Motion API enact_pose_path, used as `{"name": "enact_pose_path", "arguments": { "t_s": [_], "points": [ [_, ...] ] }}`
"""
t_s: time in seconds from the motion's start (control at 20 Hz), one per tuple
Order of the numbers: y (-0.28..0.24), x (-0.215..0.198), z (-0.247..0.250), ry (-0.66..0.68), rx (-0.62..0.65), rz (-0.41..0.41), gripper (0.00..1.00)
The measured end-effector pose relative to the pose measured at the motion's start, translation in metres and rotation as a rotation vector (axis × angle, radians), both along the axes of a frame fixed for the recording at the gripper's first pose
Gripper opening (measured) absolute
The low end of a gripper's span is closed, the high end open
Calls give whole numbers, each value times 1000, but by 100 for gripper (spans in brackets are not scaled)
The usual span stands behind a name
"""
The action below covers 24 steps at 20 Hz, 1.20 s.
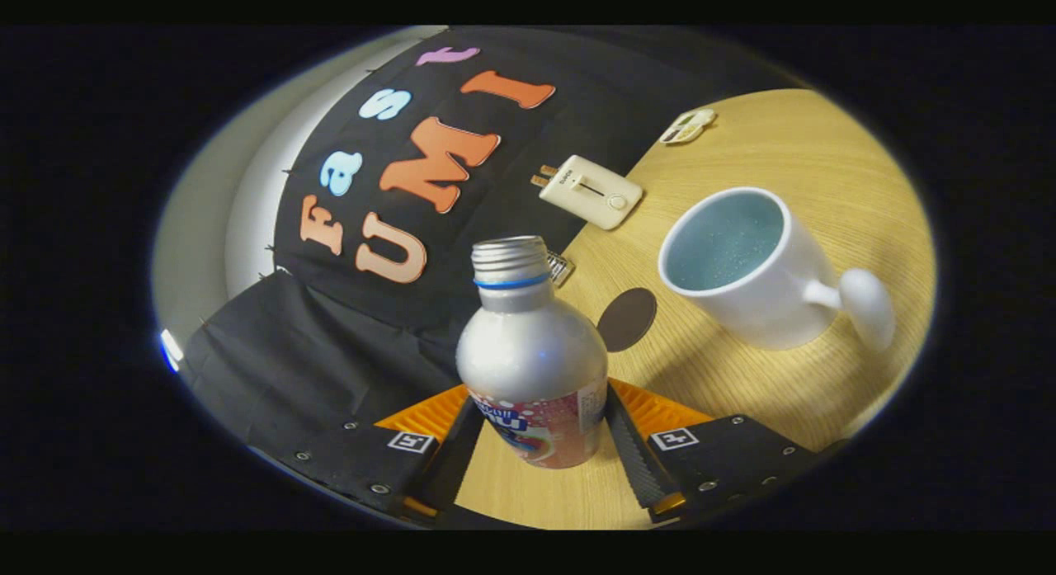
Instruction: Take the bottle from table, then pour the juice into the cup, finally place the bottle on the coaster
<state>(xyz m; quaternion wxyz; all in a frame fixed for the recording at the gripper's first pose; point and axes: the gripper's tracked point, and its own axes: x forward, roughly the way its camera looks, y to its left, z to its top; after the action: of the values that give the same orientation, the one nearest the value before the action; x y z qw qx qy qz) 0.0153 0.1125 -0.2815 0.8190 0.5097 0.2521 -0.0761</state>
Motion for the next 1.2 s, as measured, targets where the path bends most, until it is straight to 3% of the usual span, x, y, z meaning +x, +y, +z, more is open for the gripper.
{"name": "enact_pose_path", "arguments": {
  "t_s": [0.55, 1.2],
  "points": [
    [-10, 2, 10, -21, 259, -94, 80],
    [1, 4, 15, -21, 434, -128, 80]
  ]
}}
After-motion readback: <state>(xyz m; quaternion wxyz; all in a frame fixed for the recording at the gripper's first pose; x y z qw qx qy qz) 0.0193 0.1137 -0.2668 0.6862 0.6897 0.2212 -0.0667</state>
